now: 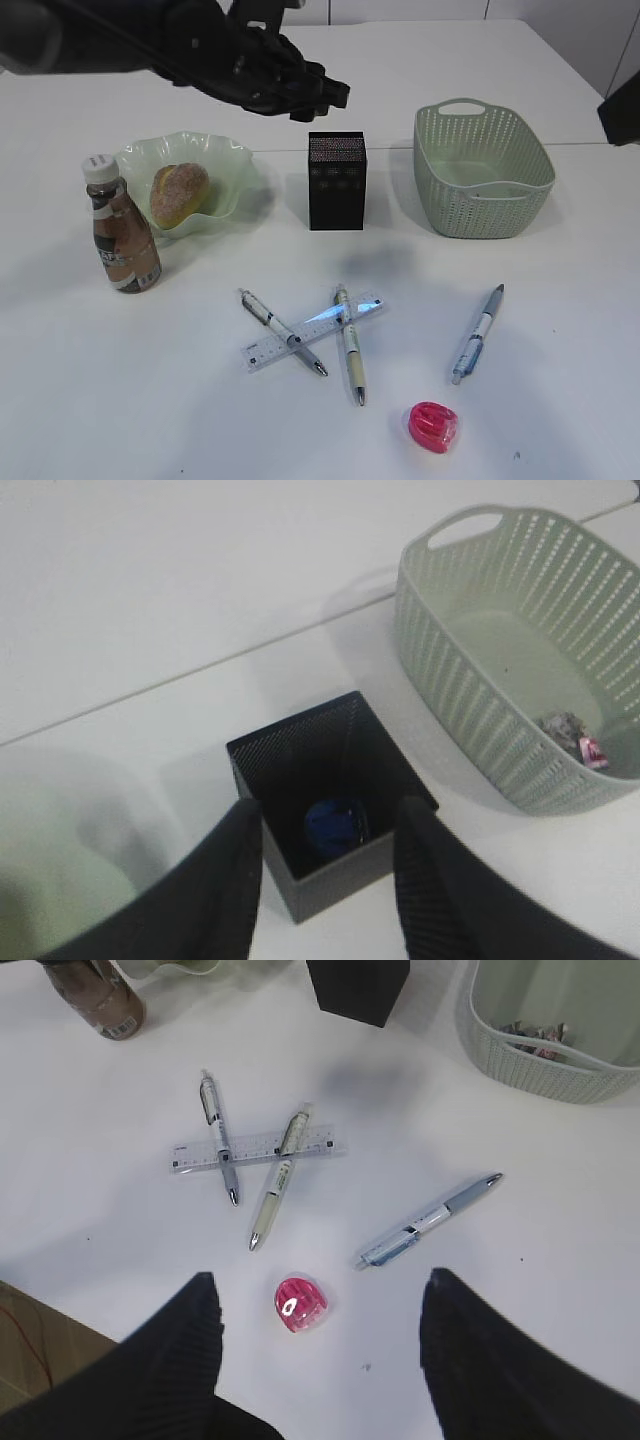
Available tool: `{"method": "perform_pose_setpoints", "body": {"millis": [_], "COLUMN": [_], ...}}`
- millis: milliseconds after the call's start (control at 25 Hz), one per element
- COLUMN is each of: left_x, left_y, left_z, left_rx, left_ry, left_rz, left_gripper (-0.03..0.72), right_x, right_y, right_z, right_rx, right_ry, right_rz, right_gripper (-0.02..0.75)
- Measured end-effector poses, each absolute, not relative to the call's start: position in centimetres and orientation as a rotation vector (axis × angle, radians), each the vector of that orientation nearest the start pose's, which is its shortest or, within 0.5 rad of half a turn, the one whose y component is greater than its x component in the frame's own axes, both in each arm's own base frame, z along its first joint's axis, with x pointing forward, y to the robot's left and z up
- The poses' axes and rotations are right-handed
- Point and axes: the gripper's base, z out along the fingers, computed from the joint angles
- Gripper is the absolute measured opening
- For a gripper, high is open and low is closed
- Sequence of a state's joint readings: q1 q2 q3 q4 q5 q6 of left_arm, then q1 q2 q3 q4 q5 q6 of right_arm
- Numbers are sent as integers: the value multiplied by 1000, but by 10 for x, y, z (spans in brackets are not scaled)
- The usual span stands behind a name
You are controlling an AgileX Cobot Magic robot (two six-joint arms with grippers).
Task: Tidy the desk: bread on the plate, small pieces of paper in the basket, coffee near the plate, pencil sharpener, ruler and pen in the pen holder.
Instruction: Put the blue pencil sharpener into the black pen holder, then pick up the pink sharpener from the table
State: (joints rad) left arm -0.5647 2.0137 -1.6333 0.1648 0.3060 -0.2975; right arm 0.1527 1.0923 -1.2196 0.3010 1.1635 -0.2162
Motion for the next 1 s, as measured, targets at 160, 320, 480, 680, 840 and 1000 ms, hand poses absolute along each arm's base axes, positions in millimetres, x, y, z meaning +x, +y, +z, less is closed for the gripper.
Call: {"method": "perform_pose_setpoints", "body": {"millis": [160, 320, 480, 680, 840, 1000], "left_x": [387, 368, 346, 321, 310, 295], "left_y": [-236, -221, -204, -187, -180, -173], "left_z": [281, 296, 311, 327, 339, 359], "left_rx": [431, 435, 432, 478, 535, 552], "left_ry": [2273, 2413, 2559, 2696, 2700, 2656], "left_rz": [-273, -188, -98, 7, 21, -22], "left_gripper": [307, 307, 307, 307, 291, 279], "right_x": [191, 190, 190, 190, 192, 205], "right_y": [54, 54, 54, 54, 53, 55], "right_z": [387, 378, 375, 375, 370, 354], "right_rx": [-418, -418, -423, -482, -535, -582], "right_ry": [2486, 2515, 2523, 2511, 2547, 2643], "right_rz": [372, 376, 374, 357, 329, 322], "right_gripper": [493, 493, 493, 493, 493, 493]}}
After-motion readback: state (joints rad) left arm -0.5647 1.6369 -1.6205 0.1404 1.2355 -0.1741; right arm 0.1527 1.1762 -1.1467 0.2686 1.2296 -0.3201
